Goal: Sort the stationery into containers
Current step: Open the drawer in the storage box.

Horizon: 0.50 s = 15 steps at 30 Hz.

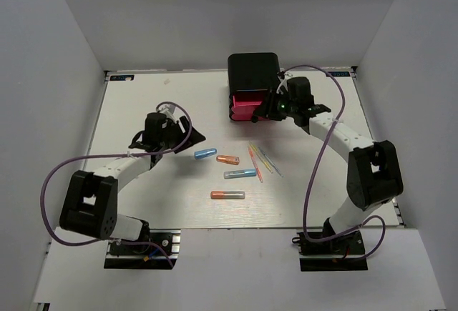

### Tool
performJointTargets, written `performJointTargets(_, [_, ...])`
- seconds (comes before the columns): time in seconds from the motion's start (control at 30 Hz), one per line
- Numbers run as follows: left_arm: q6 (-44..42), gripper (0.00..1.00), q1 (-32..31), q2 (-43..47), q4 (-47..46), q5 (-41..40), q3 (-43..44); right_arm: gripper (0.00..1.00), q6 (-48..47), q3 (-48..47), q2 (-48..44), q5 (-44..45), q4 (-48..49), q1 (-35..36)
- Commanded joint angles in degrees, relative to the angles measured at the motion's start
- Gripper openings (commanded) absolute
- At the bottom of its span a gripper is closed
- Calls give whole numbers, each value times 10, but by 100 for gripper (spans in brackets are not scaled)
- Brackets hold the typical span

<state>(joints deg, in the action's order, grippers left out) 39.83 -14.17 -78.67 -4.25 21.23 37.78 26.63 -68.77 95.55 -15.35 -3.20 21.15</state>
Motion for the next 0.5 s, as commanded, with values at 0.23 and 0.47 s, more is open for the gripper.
performJointTargets(0.23, [-219, 73, -38, -53, 58, -30, 85, 90, -10, 41, -44, -31, -9, 0])
performJointTargets(0.47, [-411, 73, -54, -58, 35, -3, 90, 88, -36, 68, -62, -52, -23, 0])
